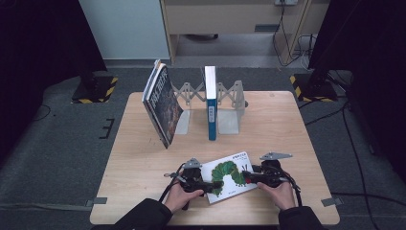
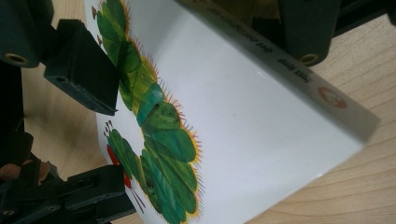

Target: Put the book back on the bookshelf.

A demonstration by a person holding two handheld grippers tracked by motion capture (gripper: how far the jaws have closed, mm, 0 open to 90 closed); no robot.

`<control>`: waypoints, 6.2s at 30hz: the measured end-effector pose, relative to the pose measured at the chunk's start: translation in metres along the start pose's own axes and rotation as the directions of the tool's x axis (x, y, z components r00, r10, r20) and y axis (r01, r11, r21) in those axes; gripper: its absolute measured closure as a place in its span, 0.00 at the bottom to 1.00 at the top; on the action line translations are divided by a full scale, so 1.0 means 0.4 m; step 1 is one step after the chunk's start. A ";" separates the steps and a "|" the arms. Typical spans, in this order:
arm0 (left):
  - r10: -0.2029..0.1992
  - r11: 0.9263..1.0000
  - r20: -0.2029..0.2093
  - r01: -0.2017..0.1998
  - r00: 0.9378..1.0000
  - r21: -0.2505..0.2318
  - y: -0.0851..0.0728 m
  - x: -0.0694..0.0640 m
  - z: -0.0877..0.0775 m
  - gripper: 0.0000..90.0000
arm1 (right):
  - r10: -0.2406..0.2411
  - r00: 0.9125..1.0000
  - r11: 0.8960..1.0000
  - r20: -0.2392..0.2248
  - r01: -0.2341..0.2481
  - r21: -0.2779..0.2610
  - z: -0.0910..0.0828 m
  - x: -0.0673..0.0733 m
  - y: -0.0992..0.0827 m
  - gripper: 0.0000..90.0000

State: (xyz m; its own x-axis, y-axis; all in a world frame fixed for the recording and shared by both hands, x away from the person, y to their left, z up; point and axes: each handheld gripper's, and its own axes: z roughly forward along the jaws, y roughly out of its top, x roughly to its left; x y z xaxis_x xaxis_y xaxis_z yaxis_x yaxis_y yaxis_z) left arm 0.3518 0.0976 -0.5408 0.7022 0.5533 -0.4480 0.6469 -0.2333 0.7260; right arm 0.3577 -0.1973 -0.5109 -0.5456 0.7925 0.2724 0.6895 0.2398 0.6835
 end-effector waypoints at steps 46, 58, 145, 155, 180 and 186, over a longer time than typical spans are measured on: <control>0.102 0.994 0.054 -0.099 0.993 -0.051 0.064 -0.085 -0.080 0.82 | -0.014 0.998 0.982 -0.065 0.002 -0.187 -0.046 -0.014 0.016 0.38; 0.107 0.993 0.019 -0.106 0.994 -0.049 0.103 -0.117 -0.117 0.83 | 0.008 1.000 0.978 0.024 -0.003 -0.209 -0.079 -0.051 0.012 0.29; 0.068 0.935 -0.467 -0.220 0.882 -0.280 0.369 -0.038 0.048 0.83 | -0.070 0.951 0.997 0.302 0.055 0.059 -0.036 -0.153 -0.055 0.05; 0.062 0.933 -0.476 -0.220 0.877 -0.285 0.351 -0.023 0.062 0.82 | -0.077 0.952 0.996 0.297 0.062 0.060 -0.035 -0.152 -0.055 0.05; 0.094 0.960 -0.509 -0.213 0.856 -0.181 0.231 -0.020 0.121 0.81 | -0.078 0.954 0.996 0.289 0.063 0.061 -0.033 -0.147 -0.055 0.04; 0.115 0.952 -0.499 -0.240 0.859 -0.193 0.226 -0.018 0.132 0.80 | -0.077 0.955 0.996 0.287 0.061 0.062 -0.032 -0.145 -0.055 0.04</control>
State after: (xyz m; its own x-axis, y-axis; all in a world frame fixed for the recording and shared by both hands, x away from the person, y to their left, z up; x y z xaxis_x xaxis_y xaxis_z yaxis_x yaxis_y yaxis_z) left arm 0.4211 0.0303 -0.4995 0.5290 0.8476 -0.0405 0.3901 -0.2005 0.8987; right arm 0.3683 -0.2558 -0.5331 -0.4374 0.8992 0.0136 0.6827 0.3222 0.6558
